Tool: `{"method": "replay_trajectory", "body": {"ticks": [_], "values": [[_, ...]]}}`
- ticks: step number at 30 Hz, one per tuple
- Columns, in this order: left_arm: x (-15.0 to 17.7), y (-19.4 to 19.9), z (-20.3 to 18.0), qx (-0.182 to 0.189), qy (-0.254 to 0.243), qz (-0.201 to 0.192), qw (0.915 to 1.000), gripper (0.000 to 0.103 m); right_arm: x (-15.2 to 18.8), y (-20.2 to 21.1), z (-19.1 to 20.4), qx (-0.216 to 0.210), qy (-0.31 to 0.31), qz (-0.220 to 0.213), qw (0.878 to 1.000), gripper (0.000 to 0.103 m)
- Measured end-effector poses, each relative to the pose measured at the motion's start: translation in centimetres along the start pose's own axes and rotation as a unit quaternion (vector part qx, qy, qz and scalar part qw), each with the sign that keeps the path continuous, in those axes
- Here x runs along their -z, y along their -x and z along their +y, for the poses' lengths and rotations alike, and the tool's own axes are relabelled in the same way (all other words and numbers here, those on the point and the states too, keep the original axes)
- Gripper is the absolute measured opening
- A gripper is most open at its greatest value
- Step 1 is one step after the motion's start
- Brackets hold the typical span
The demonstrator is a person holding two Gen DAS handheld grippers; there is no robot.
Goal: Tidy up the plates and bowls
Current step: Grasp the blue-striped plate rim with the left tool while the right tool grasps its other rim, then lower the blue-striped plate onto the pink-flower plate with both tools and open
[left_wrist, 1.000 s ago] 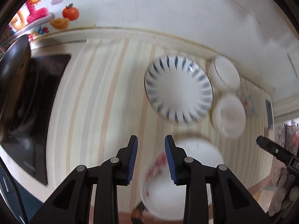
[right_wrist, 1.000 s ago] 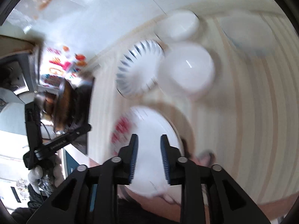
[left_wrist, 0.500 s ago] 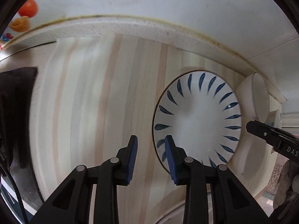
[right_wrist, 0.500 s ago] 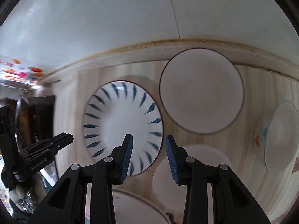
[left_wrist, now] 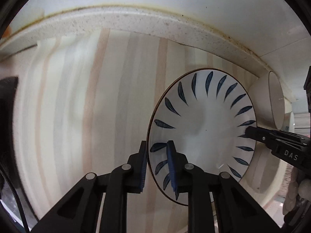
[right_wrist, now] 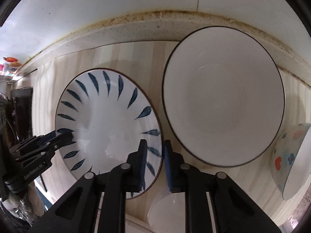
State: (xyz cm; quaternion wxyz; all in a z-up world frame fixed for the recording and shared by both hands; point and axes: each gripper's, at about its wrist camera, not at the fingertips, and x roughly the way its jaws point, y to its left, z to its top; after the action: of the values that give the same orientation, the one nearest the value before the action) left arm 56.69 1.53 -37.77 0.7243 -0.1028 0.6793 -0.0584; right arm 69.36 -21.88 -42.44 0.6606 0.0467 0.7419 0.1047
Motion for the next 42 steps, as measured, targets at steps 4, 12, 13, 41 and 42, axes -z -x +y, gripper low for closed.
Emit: {"method": "replay_trajectory", "body": {"ticks": [4,12,13,41,42], "values": [[0.2,0.8,0.0,0.001,0.006,-0.007,1.0,0.017,0.6,0.1,-0.2,-0.007,0.004,-0.005,1.0,0.013],[1.0,4.5,-1.0,-0.003,0.008,-0.027,0.9996,0.017,1.8,2.2,-0.3,-0.034,0.002,-0.017,0.999,0.013],[1.2,5.0,-1.2,-0.004,0.007,-0.031,0.9995,0.017,2.0,2.8,-0.4,-0.039,0.003,-0.018,0.999,0.013],[16.1,11.7,-6.5,-0.018,-0.05,-0.044,0.9976,0.017,21.3,8.7,-1.1,-0.084,0.032,-0.018,0.996,0.012],[16.4,11.3,-6.5,-0.018,-0.05,-0.04,0.9977,0.017,22.0,8.3,-1.4,-0.084,0.031,-0.014,0.996,0.012]]}}
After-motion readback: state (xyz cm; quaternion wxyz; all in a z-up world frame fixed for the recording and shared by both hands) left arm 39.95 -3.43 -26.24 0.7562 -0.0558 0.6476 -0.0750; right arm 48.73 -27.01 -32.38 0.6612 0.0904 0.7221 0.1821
